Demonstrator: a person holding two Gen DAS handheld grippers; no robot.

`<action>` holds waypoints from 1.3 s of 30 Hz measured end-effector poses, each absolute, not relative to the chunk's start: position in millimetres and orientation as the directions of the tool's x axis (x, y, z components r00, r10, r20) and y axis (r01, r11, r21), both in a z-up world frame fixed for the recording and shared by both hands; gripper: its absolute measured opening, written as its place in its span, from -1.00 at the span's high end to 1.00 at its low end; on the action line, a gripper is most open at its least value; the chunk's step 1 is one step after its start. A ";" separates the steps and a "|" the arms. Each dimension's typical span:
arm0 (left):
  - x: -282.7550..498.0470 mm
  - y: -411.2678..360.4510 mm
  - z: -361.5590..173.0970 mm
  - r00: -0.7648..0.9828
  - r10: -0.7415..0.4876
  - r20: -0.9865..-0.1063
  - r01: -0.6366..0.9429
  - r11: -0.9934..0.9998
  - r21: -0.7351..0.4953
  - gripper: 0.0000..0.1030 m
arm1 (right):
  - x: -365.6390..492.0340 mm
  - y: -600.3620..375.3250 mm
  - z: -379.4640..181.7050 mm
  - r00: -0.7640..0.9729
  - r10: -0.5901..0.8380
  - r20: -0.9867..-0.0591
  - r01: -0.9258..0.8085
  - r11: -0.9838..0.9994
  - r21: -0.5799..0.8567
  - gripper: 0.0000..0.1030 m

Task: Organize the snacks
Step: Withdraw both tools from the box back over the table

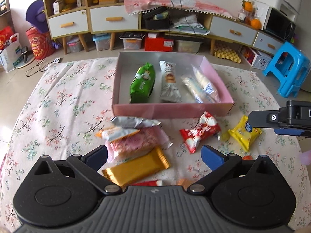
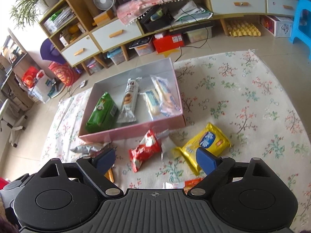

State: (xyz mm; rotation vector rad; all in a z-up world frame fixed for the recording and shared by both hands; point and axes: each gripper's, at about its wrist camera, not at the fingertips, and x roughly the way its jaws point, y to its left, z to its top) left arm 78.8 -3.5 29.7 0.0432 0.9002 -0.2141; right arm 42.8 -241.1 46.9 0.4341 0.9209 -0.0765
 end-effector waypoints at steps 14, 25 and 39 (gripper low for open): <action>35.5 22.1 -6.7 0.624 -0.176 -0.761 0.258 0.966 -0.012 -0.99 | 15.1 -235.6 -3.6 0.584 0.037 -0.811 0.206 0.959 0.193 -0.86; 12.9 30.7 -30.6 0.617 -0.229 -0.753 0.310 0.950 -0.034 -0.99 | -13.1 -235.6 -36.7 0.613 -0.005 -0.790 0.196 0.970 0.145 -0.89; 6.4 24.3 -46.9 0.664 -0.228 -0.713 0.328 0.945 0.004 -1.00 | -28.4 -211.0 -61.4 0.727 -0.051 -0.685 0.077 0.997 0.008 -1.00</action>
